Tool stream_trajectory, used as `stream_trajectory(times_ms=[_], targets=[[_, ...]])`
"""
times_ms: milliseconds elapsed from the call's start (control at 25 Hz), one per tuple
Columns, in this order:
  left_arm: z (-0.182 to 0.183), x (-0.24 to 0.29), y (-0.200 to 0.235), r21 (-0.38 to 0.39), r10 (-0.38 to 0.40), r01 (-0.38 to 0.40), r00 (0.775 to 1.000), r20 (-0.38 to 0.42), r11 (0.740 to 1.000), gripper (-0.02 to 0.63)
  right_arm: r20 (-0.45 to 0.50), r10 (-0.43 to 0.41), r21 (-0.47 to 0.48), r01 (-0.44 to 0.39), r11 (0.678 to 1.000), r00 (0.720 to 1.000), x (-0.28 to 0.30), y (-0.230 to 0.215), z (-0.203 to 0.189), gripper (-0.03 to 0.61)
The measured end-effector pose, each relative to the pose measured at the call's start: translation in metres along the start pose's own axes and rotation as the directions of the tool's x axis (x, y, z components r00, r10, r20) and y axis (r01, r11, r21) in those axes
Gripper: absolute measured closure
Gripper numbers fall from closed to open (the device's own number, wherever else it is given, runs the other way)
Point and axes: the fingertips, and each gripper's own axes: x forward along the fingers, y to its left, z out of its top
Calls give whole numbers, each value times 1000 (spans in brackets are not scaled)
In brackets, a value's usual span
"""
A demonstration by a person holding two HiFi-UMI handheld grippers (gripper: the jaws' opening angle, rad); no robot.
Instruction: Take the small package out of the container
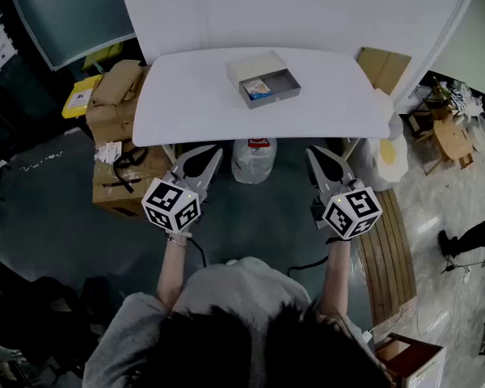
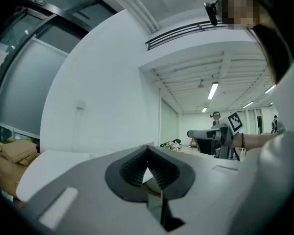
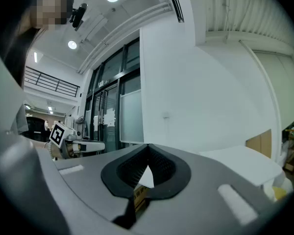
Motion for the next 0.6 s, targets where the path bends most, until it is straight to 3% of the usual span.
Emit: stream_trajectory(times_ms=[600], targets=[[-4,9,-6,-17,-3,3,1000,-1,1000,620,-7,5,25,-4,1000,1000,-5,-10,-4,566]])
